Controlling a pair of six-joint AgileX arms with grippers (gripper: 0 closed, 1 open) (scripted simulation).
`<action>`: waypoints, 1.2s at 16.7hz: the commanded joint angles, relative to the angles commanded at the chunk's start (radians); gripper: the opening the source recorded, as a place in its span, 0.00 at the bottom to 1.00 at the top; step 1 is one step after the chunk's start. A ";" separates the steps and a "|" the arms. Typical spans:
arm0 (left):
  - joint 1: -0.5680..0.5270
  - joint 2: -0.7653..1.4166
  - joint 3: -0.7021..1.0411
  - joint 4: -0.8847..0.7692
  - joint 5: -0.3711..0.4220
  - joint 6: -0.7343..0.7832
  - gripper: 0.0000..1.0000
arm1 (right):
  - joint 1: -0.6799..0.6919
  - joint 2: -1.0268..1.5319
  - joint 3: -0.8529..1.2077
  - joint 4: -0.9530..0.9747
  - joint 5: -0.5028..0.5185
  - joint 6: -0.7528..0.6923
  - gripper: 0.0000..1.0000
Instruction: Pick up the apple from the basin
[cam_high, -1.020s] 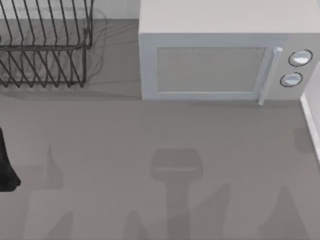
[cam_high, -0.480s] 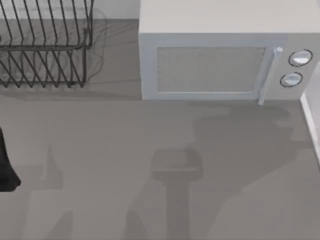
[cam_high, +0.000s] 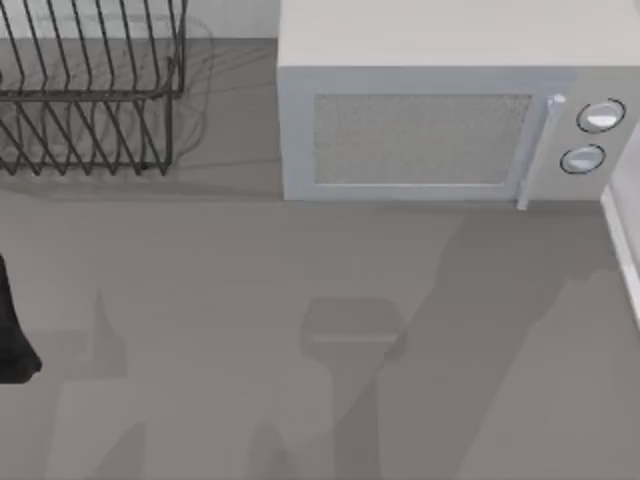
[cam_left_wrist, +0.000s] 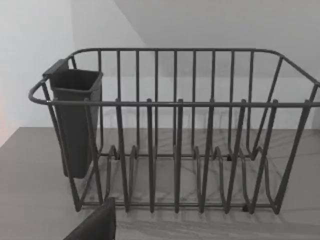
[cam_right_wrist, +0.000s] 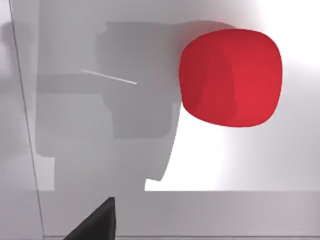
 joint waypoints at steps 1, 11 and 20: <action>0.000 0.000 0.000 0.000 0.000 0.000 1.00 | -0.002 0.013 0.011 -0.007 0.000 -0.002 1.00; 0.000 0.000 0.000 0.000 0.000 0.000 1.00 | 0.002 0.084 -0.046 0.110 0.001 0.000 1.00; 0.000 0.000 0.000 0.000 0.000 0.000 1.00 | -0.001 0.270 -0.188 0.445 0.003 0.002 1.00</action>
